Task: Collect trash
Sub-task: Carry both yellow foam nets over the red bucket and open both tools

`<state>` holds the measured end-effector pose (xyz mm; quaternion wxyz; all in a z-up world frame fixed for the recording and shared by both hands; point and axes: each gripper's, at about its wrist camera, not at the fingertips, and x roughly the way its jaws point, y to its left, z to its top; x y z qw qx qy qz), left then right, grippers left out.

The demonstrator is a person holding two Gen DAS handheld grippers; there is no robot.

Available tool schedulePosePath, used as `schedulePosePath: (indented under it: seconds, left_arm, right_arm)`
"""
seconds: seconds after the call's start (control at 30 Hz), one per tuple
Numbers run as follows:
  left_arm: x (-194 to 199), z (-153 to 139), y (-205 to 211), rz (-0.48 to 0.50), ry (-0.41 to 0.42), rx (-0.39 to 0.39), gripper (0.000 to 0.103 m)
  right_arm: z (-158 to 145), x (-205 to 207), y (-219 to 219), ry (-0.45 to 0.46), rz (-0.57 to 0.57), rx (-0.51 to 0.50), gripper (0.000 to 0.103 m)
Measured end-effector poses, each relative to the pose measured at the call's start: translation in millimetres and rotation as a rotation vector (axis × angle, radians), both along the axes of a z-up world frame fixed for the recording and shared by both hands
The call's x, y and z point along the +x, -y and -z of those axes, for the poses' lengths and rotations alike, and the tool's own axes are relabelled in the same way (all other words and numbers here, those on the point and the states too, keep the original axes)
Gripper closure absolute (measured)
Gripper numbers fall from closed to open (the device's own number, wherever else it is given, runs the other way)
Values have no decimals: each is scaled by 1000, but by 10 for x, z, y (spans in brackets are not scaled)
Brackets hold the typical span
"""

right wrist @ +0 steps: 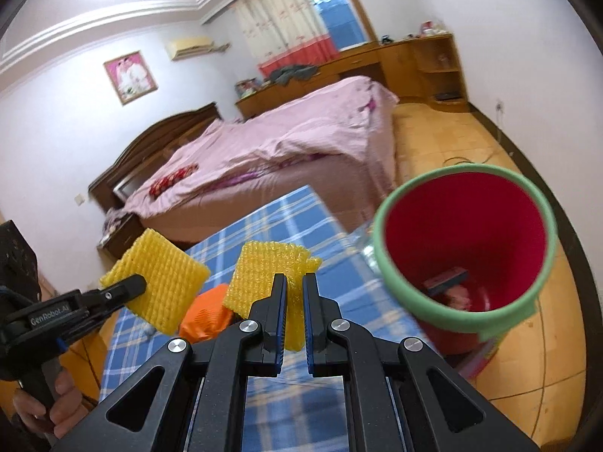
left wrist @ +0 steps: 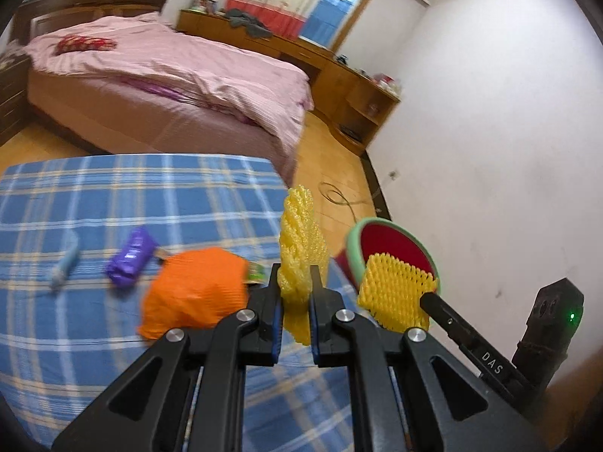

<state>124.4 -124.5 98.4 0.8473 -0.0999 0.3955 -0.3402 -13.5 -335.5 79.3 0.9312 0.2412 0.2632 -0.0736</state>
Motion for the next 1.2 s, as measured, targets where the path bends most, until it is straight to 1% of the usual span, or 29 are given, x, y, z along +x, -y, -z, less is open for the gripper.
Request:
schedulePosePath:
  seconds: [0.2, 0.33, 0.43, 0.63, 0.7, 0.83, 0.93, 1.07, 1.13, 1.2]
  left_arm:
    - [-104, 42, 587, 102, 4, 28, 93]
    - [-133, 91, 942, 157, 12, 49, 93]
    - [-151, 122, 1210, 209, 28, 50, 93]
    - [-121, 218, 1708, 270, 47, 70, 93]
    - [-107, 281, 1826, 276, 47, 83, 93]
    - [-39, 474, 2052, 295, 21, 115, 93]
    - [13, 614, 2166, 290, 9, 144, 93]
    - [51, 729, 2250, 275, 17, 186, 93]
    - [75, 753, 2248, 267, 15, 194, 93]
    - [92, 770, 2244, 259, 8, 200, 88]
  right_arm:
    - [12, -303, 341, 22, 100, 12, 95]
    - [89, -452, 602, 29, 180, 12, 95]
    - [175, -507, 789, 15, 244, 6, 95]
    - [374, -567, 1098, -11, 307, 44, 95]
    - [427, -568, 1172, -19, 318, 52, 95]
    - [519, -553, 1310, -34, 338, 55, 95]
    - [593, -524, 1348, -48, 339, 63, 95]
    - [665, -480, 1386, -64, 335, 65, 93]
    - [673, -444, 1404, -68, 331, 67, 92]
    - [676, -437, 1418, -57, 337, 74, 90]
